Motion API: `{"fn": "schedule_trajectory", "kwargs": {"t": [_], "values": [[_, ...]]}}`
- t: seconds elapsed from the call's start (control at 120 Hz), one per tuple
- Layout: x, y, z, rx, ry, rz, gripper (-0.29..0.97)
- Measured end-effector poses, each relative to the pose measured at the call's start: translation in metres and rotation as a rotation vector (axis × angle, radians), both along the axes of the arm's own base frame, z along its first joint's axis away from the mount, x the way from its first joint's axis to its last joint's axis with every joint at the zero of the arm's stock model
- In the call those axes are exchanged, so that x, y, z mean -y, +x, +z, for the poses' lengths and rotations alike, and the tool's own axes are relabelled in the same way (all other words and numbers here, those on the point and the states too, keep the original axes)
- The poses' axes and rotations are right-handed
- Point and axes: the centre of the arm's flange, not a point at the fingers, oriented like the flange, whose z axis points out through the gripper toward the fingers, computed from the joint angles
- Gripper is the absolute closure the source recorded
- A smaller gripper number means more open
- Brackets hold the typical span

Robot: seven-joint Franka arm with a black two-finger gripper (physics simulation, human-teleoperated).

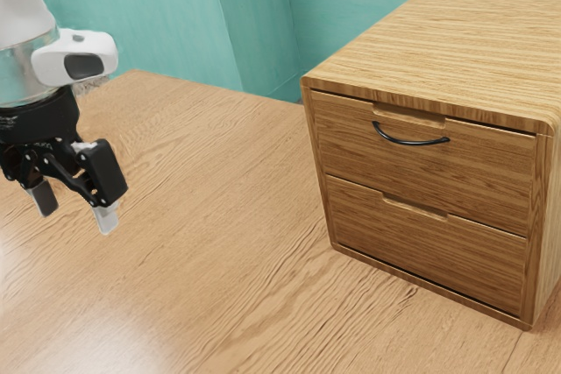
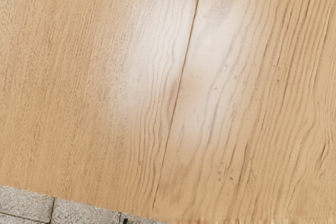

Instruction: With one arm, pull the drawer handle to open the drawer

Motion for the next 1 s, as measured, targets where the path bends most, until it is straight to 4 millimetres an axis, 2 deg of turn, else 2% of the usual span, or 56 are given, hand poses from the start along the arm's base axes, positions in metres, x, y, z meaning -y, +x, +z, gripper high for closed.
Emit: {"fn": "schedule_trajectory", "kwargs": {"t": [0.042, 0.075, 0.158, 0.217, 0.317, 0.367, 0.433, 0.492, 0.583, 0.7, 0.817, 0.908, 1.0], "values": [[0.005, -0.025, -0.031, -0.003, 0.000, -0.022, 0.00], [0.014, -0.037, -0.046, 0.010, -0.002, -0.053, 0.00], [0.036, -0.061, -0.053, 0.076, -0.017, -0.137, 0.00], [0.040, -0.062, -0.053, 0.118, -0.025, -0.205, 0.00], [0.027, -0.050, -0.047, 0.226, -0.022, -0.391, 0.00], [0.015, -0.051, -0.040, 0.276, -0.006, -0.483, 0.00], [-0.011, -0.053, -0.039, 0.281, 0.004, -0.568, 0.00], [-0.018, -0.053, -0.040, 0.273, 0.042, -0.669, 0.00], [0.008, -0.032, -0.051, 0.283, 0.125, -0.893, 0.00], [0.020, -0.012, -0.058, 0.337, 0.216, -1.118, 0.00], [0.037, 0.023, -0.070, 0.372, 0.286, -1.311, 0.00], [0.072, 0.045, -0.081, 0.413, 0.324, -1.443, 0.00], [0.090, 0.066, -0.078, 0.474, 0.359, -1.510, 0.00]]}}
